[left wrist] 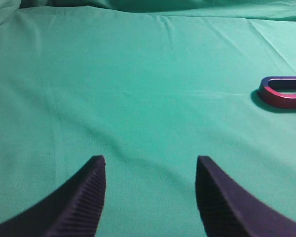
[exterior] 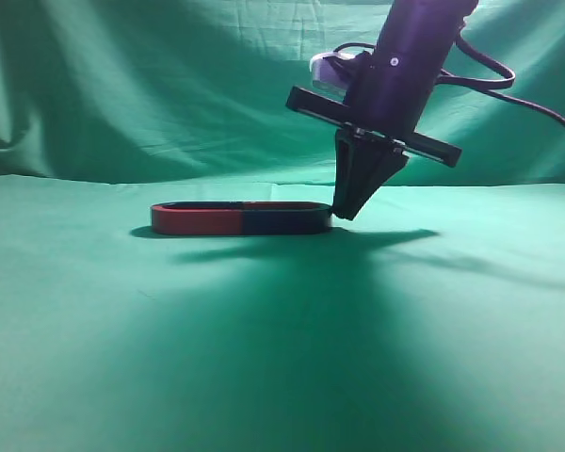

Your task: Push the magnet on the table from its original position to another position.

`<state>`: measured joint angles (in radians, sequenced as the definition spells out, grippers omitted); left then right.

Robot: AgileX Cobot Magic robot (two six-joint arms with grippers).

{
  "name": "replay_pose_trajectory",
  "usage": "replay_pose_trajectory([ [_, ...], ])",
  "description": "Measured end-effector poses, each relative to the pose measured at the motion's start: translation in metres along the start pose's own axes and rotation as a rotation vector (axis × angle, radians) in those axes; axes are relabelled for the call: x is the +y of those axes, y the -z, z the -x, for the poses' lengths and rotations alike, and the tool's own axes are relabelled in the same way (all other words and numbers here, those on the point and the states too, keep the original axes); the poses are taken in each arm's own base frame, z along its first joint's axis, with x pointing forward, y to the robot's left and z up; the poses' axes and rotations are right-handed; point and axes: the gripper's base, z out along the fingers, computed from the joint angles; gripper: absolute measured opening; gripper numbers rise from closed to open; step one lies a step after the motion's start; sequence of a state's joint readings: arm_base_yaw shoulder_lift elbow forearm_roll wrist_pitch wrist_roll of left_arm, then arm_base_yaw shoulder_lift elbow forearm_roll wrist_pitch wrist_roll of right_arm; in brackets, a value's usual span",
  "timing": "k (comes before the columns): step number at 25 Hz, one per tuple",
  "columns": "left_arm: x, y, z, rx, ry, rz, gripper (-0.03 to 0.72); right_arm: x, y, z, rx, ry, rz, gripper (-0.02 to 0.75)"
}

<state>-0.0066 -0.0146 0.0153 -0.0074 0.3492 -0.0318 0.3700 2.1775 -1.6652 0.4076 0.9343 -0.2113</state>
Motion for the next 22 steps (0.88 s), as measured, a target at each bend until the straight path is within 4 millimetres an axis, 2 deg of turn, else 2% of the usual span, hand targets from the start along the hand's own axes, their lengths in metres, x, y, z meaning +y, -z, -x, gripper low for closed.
replay_pose_trajectory([
  [3,0.000,0.000,0.000,0.000,0.000,0.000,0.372,0.005,0.009,0.001,0.036,0.014,0.015,0.000],
  [8,0.000,0.000,0.000,0.000,0.000,0.000,0.372,0.025,0.059,0.003,0.068,0.036,0.050,0.000],
  [13,0.000,0.000,0.000,0.000,0.000,0.000,0.372,0.038,0.107,-0.003,0.003,0.027,0.017,0.000],
  [18,0.000,0.000,0.000,0.000,0.000,0.000,0.372,0.054,0.178,-0.019,-0.141,0.017,-0.086,0.000],
  [22,0.000,0.000,0.000,0.000,0.000,0.000,0.372,0.068,0.235,-0.046,-0.271,-0.003,-0.115,0.000],
])
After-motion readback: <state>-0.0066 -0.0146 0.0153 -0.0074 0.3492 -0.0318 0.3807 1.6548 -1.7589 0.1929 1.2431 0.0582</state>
